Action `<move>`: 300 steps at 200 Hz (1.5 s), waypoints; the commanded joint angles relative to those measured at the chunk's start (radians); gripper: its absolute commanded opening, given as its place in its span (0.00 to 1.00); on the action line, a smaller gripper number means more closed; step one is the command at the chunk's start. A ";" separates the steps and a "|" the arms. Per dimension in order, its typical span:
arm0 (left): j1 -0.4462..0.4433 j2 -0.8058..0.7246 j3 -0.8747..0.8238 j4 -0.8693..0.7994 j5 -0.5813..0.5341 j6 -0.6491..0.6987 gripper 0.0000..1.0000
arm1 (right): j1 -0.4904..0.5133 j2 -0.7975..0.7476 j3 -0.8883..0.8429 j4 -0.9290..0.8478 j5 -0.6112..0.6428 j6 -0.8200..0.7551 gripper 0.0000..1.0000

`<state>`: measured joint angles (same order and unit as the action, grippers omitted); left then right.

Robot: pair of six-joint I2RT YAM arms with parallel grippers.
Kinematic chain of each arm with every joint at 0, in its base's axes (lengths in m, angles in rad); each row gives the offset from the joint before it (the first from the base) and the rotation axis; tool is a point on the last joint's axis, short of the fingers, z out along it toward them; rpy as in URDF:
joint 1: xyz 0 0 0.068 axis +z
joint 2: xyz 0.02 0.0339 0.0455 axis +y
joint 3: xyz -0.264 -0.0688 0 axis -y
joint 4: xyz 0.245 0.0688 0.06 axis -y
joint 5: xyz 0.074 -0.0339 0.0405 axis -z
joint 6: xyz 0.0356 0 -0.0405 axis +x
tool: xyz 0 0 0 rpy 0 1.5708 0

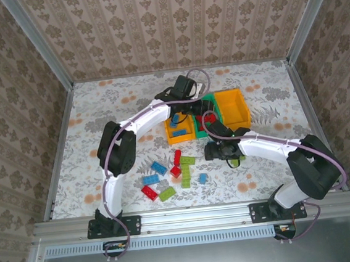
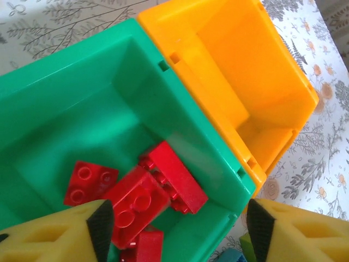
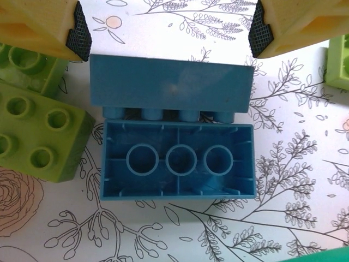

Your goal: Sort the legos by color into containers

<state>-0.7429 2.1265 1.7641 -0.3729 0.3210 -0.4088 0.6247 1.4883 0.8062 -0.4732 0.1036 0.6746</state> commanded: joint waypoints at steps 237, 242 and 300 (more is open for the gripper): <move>0.150 -0.646 -0.681 0.012 -0.204 -0.023 1.00 | 0.040 0.167 0.420 0.047 -0.099 -0.089 0.56; 0.160 -0.662 -0.698 0.004 -0.208 -0.023 1.00 | 0.039 0.184 0.440 0.047 -0.098 -0.088 0.56; 0.186 -0.801 -0.847 -0.106 -0.242 0.020 1.00 | 0.036 0.355 0.593 0.028 -0.102 -0.042 0.57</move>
<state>-0.5549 1.3750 0.9741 -0.4110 0.1066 -0.4171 0.6609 1.7870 1.3350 -0.4171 0.0128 0.6071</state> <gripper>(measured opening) 0.999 0.632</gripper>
